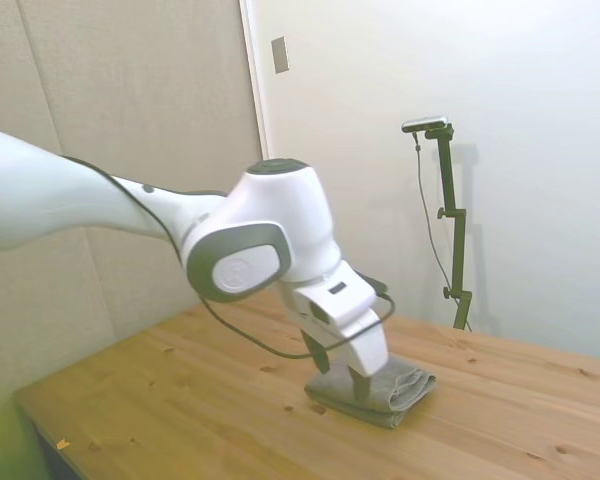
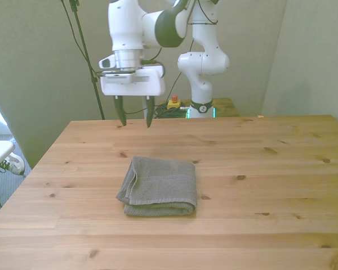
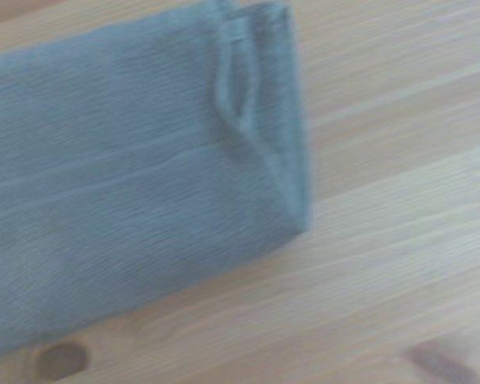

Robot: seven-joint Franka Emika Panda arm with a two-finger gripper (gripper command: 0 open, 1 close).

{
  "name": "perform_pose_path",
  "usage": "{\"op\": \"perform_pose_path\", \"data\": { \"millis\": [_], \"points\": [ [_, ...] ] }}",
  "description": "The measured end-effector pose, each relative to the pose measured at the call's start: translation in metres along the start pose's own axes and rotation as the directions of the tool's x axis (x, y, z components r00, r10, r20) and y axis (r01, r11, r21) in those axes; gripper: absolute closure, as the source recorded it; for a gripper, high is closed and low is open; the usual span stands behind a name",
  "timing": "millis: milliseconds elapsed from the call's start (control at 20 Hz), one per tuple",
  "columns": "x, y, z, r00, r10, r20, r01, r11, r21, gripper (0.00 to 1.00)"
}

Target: Unfold the towel

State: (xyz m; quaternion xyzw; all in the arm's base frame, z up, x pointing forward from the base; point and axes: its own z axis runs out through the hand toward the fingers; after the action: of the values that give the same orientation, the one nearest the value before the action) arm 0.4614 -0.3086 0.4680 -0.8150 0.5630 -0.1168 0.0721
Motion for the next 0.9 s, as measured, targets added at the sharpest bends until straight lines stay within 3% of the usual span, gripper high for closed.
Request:
{"op": "perform_pose_path", "data": {
  "millis": [200,600,900],
  "points": [
    [0.043,0.006,-0.004,1.0,0.009,0.002,-0.009,0.999,0.037,0.0],
    [0.055,-0.008,0.032,1.0,0.018,-0.009,-0.018,1.0,0.018,0.0],
    [0.053,-0.015,0.047,0.998,0.047,0.048,-0.049,0.998,0.046,0.0]
  ]
}}
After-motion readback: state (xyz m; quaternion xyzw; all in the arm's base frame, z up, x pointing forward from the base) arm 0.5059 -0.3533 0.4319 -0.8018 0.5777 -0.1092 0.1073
